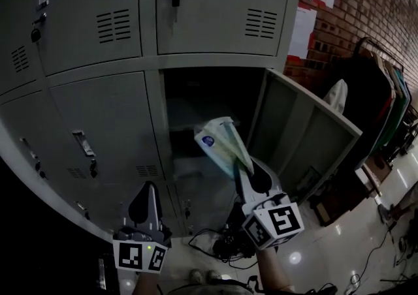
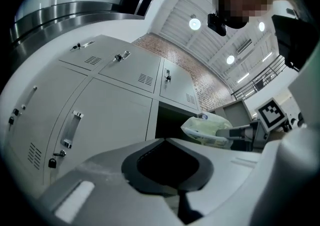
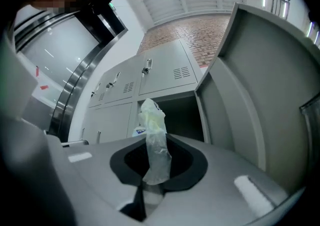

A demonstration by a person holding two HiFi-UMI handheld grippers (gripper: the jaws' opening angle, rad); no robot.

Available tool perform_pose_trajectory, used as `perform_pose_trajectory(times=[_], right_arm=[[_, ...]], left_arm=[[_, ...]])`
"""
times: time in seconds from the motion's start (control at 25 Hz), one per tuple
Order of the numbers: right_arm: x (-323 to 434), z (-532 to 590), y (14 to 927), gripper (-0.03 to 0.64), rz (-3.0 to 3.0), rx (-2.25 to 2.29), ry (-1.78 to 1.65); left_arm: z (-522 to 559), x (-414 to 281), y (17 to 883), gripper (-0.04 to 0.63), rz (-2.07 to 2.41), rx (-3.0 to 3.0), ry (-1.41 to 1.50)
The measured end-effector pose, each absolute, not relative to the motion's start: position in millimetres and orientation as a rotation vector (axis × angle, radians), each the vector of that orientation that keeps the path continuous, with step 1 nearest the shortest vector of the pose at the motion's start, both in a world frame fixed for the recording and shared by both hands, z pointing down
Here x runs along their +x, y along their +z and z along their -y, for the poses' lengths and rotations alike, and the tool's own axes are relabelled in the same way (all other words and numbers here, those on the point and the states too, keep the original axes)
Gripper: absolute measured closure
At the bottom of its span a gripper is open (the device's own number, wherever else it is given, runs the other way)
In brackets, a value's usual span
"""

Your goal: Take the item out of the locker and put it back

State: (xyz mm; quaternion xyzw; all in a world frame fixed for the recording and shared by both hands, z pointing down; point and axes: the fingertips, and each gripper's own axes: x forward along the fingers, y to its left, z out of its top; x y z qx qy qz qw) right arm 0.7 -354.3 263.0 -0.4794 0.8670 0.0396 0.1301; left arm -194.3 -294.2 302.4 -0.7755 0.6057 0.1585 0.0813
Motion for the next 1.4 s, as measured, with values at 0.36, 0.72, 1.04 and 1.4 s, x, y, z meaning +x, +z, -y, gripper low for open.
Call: perform_pose_trajectory(times=[0.36,0.72,1.04,1.4], right_arm=[[-19.6,447.7,257.0,0.572,-2.553,-1.478,0.144],[-60.9,548.2,265.4,0.561,-2.710,-1.670,0.264],[-75.5,563.5,267.1,0.354,-2.747,-1.633,0.305],[-62.5,524.3,248.3,0.334,-2.636,-1.567,0.350]], left_arm=[[313.6,-212.2,324.2,0.591,-1.924,-2.282,0.424],[319.6,-232.3,333.5,0.591,-2.006,-2.228,0.408],[328.3,-240.5,335.5,0.591,-2.029,-2.217,0.422],[329.8,-237.3,334.8,0.591,-2.007,-2.238,0.425]])
